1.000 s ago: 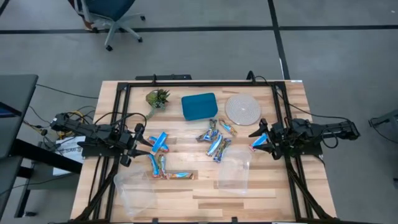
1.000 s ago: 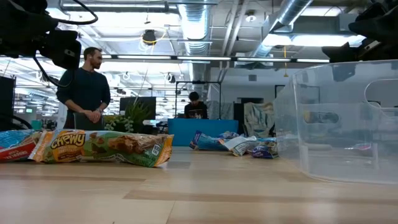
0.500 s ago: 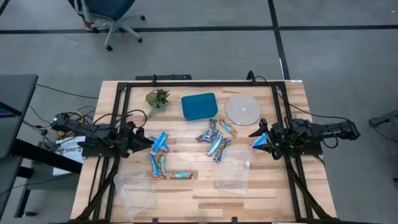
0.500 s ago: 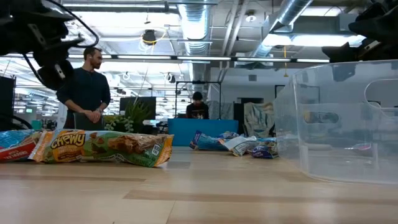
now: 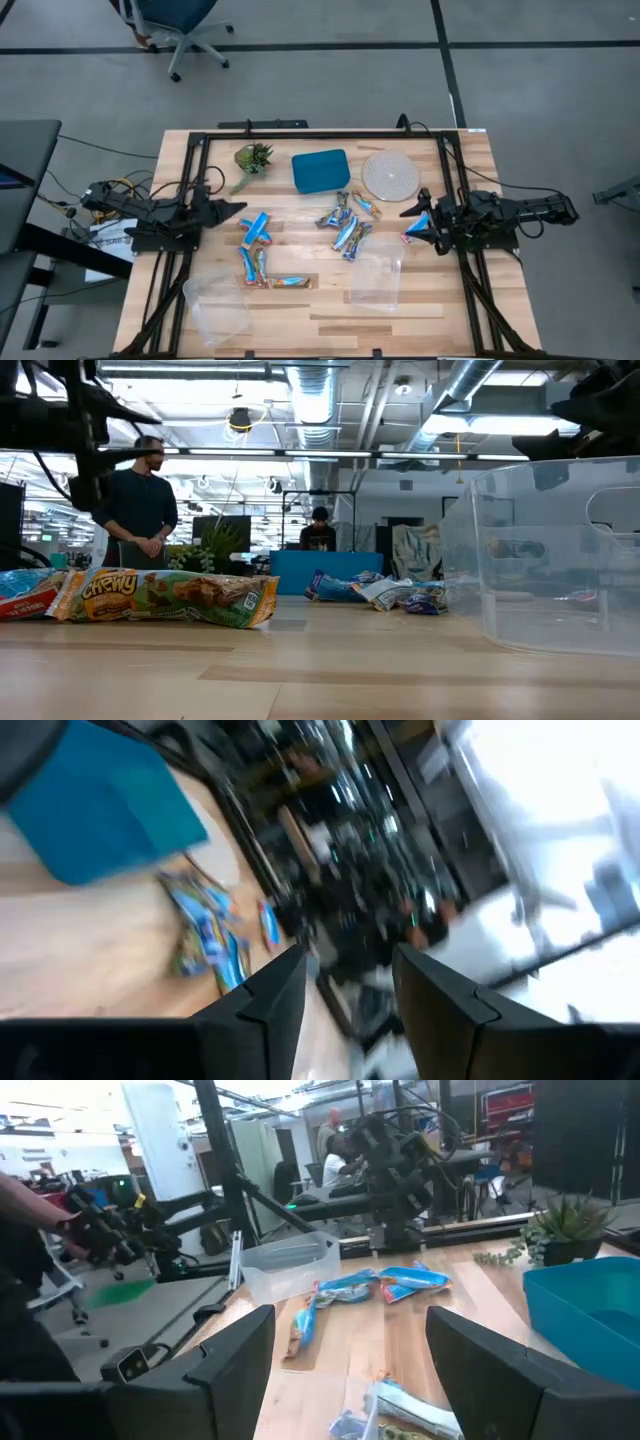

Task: Pick and place Granola Bars by type
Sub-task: Put the red granola bar into the blue bin

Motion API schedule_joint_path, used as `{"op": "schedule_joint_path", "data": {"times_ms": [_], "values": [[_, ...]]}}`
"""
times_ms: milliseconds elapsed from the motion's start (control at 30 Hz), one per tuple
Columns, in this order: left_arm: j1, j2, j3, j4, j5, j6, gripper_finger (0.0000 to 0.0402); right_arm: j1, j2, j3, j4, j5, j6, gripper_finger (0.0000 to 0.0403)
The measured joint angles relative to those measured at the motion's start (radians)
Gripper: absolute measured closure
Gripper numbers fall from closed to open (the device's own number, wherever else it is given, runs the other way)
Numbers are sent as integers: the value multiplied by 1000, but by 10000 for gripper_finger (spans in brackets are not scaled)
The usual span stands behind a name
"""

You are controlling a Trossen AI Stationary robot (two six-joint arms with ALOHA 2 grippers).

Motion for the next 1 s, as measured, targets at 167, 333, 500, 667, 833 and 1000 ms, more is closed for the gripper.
{"op": "schedule_joint_path", "data": {"times_ms": [167, 333, 500, 667, 833, 1000], "values": [[0, 0, 0, 0, -115, -41, 258, 0, 0, 0, 36, 51, 103, 148], [0, 0, 0, 1, -176, -108, 258, 0, 0, 0, 148, 51, 325, 148], [0, 0, 0, 1, -187, -169, 258, 0, -1, 0, 237, 52, 598, 148], [0, 0, 0, 1, -204, -170, 258, 0, -1, 0, 247, 182, 693, 148], [0, 10, 11, -9, -184, -110, 258, -3, 18, 42, 248, 209, 619, 148], [0, 93, 106, 13, -170, 29, 258, -13, 172, 216, 151, 208, 503, 148]]}}
